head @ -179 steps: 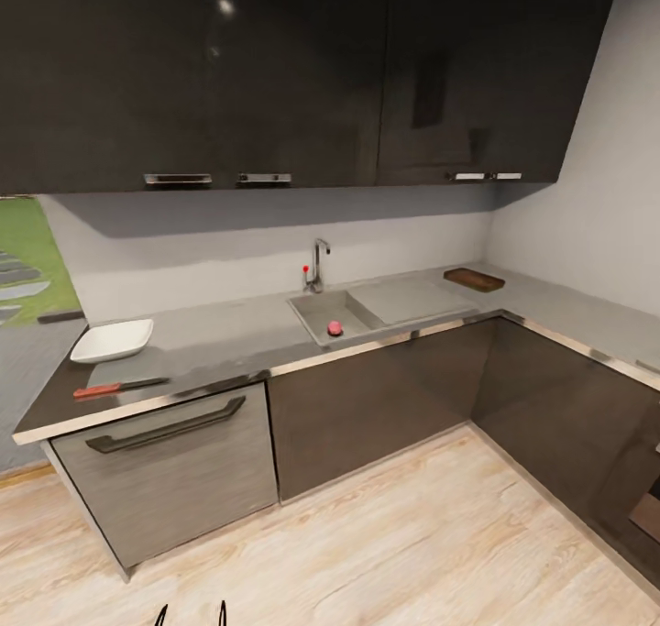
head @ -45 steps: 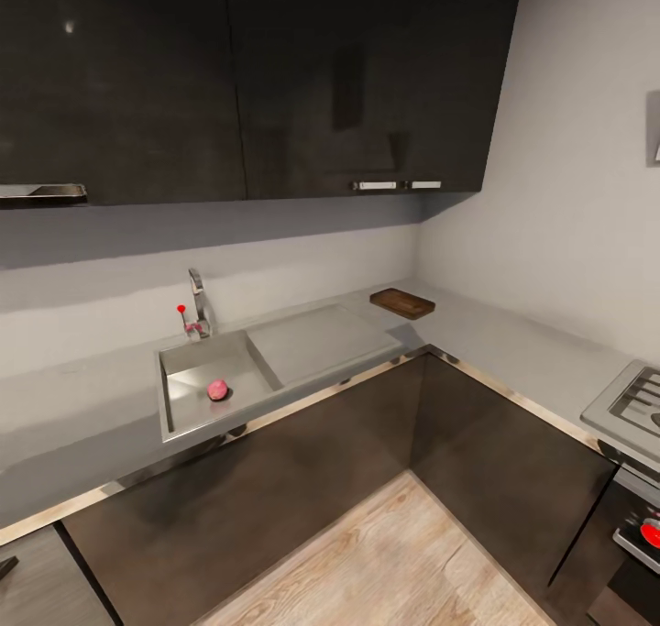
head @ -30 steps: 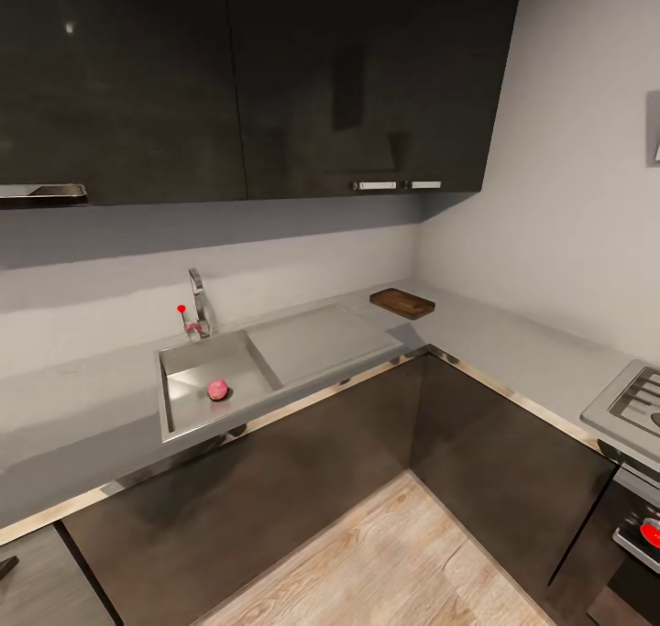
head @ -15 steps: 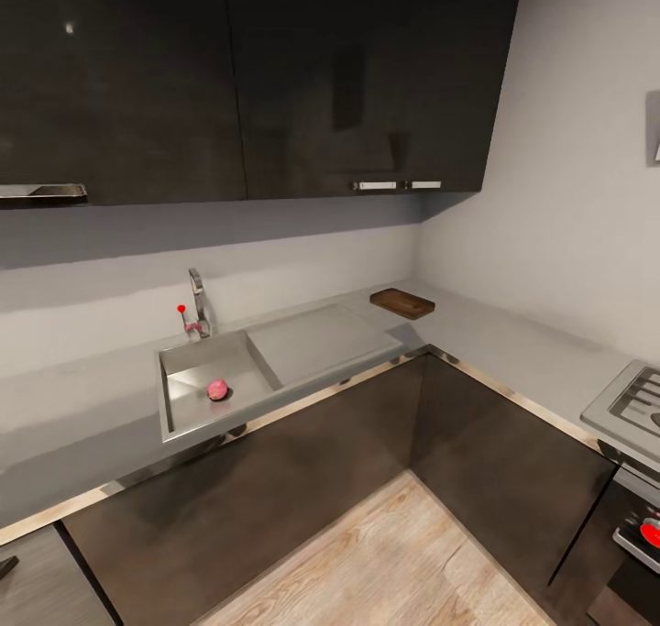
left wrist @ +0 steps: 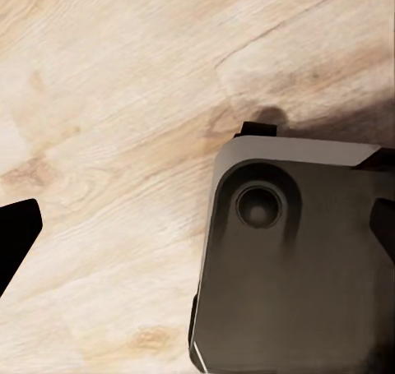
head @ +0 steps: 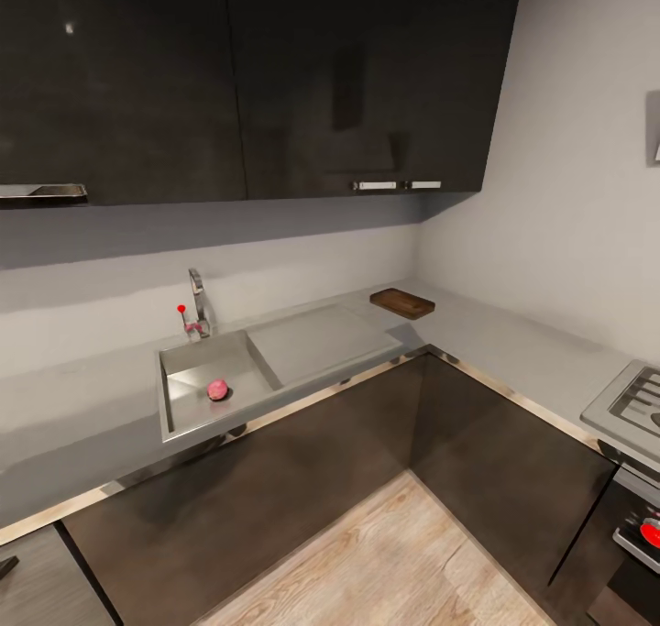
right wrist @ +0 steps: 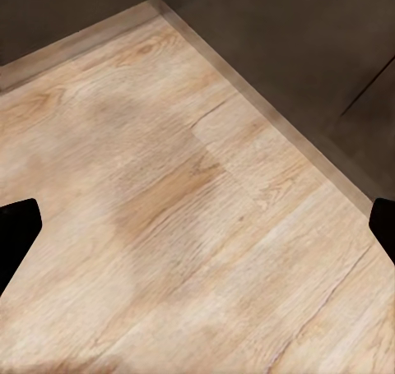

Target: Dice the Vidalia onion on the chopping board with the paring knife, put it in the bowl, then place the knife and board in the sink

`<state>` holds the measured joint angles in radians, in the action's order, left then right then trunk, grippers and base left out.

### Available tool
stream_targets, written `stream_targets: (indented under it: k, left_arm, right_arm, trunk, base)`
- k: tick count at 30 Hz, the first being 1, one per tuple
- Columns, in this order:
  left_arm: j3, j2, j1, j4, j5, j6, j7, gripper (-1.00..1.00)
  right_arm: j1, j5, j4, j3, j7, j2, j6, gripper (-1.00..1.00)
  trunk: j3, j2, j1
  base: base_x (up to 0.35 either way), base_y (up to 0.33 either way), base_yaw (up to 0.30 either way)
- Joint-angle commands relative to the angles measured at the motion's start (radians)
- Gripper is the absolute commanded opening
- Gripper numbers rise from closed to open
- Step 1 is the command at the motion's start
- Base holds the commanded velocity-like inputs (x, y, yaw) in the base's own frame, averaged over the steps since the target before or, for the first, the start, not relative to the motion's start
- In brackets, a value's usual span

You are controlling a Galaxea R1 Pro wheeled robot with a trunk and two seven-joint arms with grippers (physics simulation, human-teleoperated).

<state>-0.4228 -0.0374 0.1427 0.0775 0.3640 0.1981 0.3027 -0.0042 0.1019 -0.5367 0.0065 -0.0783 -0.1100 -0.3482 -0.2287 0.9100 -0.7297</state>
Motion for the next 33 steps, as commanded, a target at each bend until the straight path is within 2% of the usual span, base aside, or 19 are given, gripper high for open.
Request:
stream_targets:
  k: [1,8,11,14,21,28,33]
  left_arm:
    - [-0.009,0.003,0.002,0.005,0.01,0.006,-0.018,1.0]
    - [-0.01,0.043,0.002,0.005,0.01,0.005,-0.191,1.0]
    - [-0.01,0.051,0.002,0.006,0.01,0.003,-0.225,1.0]
    - [-0.01,0.057,0.002,0.006,0.01,-0.008,-0.241,1.0]
    - [-0.009,0.06,0.0,0.009,0.009,-0.082,-0.253,1.0]
    - [-0.009,0.067,-0.043,0.01,0.009,-0.106,-0.248,1.0]
    - [-0.01,0.118,-0.077,0.01,0.009,-0.109,-0.244,1.0]
  right_arm:
    - [0.0,0.01,0.0,0.003,0.0,0.0,-0.003,1.0]
    - [0.0,0.01,0.001,0.003,-0.003,0.0,-0.003,1.0]
    - [0.0,0.01,0.001,0.003,-0.003,0.0,-0.004,1.0]
    - [0.0,0.01,0.001,0.002,-0.004,0.0,-0.004,1.0]
    - [0.0,0.01,0.001,0.001,-0.004,0.0,-0.004,1.0]
    - [0.0,0.01,0.001,0.001,-0.005,0.0,-0.003,1.0]
    - [0.0,0.01,0.001,0.001,-0.005,0.0,-0.003,1.0]
  trunk:
    - [-0.001,0.001,0.0]
    - [-0.001,0.001,0.0]
    - [-0.001,0.001,0.0]
    - [-0.001,0.001,0.0]
    - [-0.001,0.001,0.0]
    - [-0.001,0.001,0.0]
    - [-0.001,0.001,0.0]
  base:
    - [0.0,0.0,0.0]
    - [0.0,0.0,0.0]
    - [0.0,0.0,0.0]
    - [0.0,0.0,0.0]
    - [0.0,0.0,0.0]
    - [0.0,0.0,0.0]
    - [0.0,0.0,0.0]
